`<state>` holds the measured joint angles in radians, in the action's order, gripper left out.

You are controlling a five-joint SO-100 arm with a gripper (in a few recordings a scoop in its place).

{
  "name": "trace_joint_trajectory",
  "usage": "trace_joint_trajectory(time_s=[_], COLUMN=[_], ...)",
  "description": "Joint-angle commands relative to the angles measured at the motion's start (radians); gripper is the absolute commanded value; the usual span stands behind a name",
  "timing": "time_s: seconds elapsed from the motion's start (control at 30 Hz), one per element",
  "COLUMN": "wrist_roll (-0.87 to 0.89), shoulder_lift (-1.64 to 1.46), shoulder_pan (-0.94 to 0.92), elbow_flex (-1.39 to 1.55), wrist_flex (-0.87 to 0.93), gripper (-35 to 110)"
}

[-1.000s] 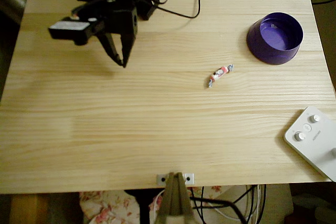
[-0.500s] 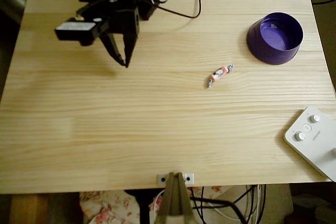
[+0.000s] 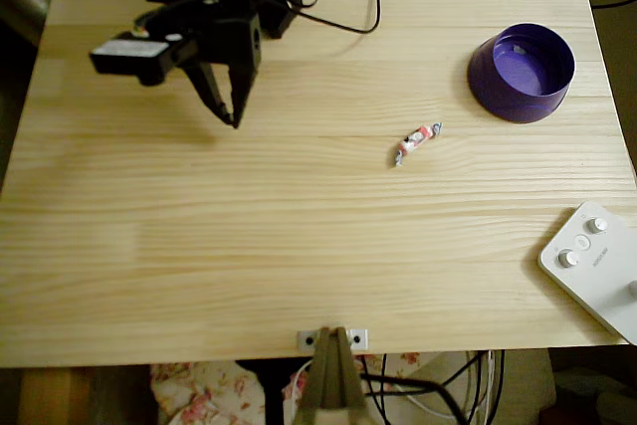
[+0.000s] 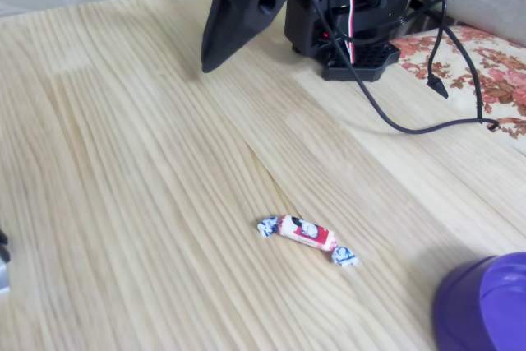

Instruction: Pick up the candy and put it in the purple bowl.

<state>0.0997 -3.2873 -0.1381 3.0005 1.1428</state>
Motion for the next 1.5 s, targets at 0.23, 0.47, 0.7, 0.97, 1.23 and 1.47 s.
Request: trace_joint_trajectory(time_s=[0.23,0.47,0.7,0.97,1.23,1.47], wrist_roll=[0.063,0.020,-0.192,-0.462,-0.856,-1.003], shoulder_lift=[-0.012,-0.012,-0.012,-0.012,0.060,0.143], shoulder_pan=[-0.032,-0.040,0.006,0.138,0.321,0.460], elbow_flex=[-0.009,-0.031,-0.130,-0.247,-0.373,-0.469], wrist_flex=[-0.026,-0.035,-0.063,-0.074,-0.040,-0.048], gripper=[-1,-1,-1,-1,-1,-1])
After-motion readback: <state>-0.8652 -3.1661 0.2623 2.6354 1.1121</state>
